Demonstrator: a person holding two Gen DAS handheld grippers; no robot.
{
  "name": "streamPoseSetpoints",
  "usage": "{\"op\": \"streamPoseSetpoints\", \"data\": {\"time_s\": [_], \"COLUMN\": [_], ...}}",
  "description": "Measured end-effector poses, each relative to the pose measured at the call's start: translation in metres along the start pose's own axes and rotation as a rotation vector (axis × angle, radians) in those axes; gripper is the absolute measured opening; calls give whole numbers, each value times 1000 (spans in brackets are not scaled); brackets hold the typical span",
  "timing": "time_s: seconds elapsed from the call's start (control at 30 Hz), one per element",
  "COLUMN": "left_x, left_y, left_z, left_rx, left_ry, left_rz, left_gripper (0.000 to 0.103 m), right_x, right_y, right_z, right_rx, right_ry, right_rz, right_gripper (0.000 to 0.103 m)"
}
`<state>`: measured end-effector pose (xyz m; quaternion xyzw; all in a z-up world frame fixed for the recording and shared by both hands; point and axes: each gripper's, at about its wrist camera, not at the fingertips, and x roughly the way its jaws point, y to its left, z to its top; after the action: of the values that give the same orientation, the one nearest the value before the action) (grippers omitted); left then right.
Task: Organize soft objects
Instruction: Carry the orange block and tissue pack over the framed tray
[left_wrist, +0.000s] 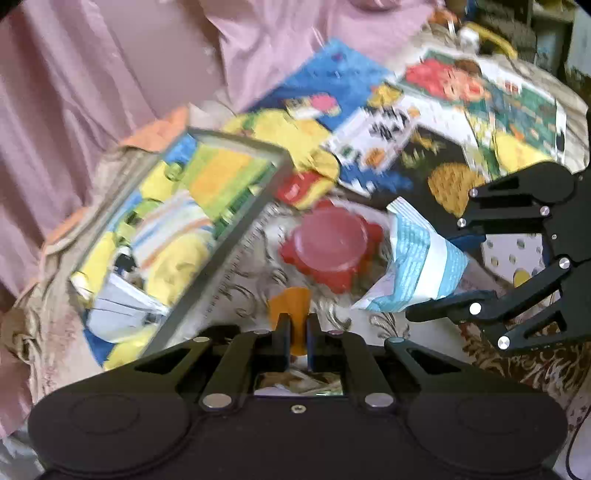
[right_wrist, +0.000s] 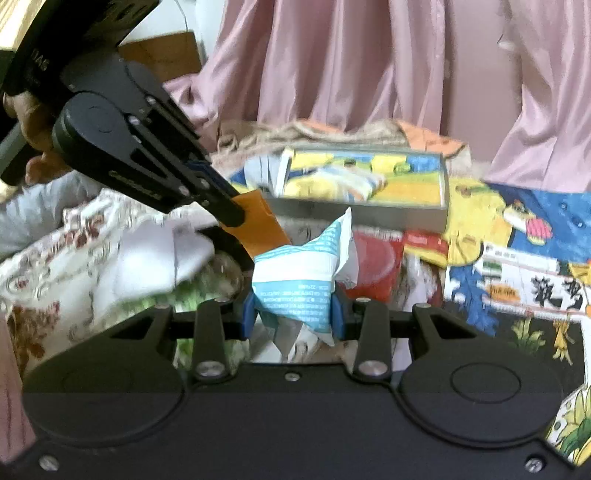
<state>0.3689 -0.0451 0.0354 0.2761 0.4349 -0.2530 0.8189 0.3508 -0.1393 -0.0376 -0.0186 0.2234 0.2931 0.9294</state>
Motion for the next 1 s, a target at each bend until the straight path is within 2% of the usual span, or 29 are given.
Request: {"op": "streamPoseSetpoints", "data": {"time_s": [0.2,0.4,0.5,0.7,0.83,1.0], "left_x": [-33,-41,-32,-7,10,36], "left_y": [35,72,87,107,122,141], "left_z": [0,-4,-12,-24,-28,-32], "left_rx": [-88,-221,-315,-415,-484,-570], "left_ry": [-142,-277,-343,-440,-511,-544], "left_rz": [56,106,126,162,174,173], "left_gripper": [8,8,8,8,8,8], "right_x": [7,39,60,109,136,166], "right_y": [-3,-5,-4,-5,-10,-26], "right_z": [26,71,97,136,146,151], "right_rx": [8,21,11,30,81,143], "right_ry": [-59,-96,-107,-104,-81,-30], "right_rz": [-13,-11,-25,-70,-102,-136], "right_gripper": [30,30,30,30,30,30]}}
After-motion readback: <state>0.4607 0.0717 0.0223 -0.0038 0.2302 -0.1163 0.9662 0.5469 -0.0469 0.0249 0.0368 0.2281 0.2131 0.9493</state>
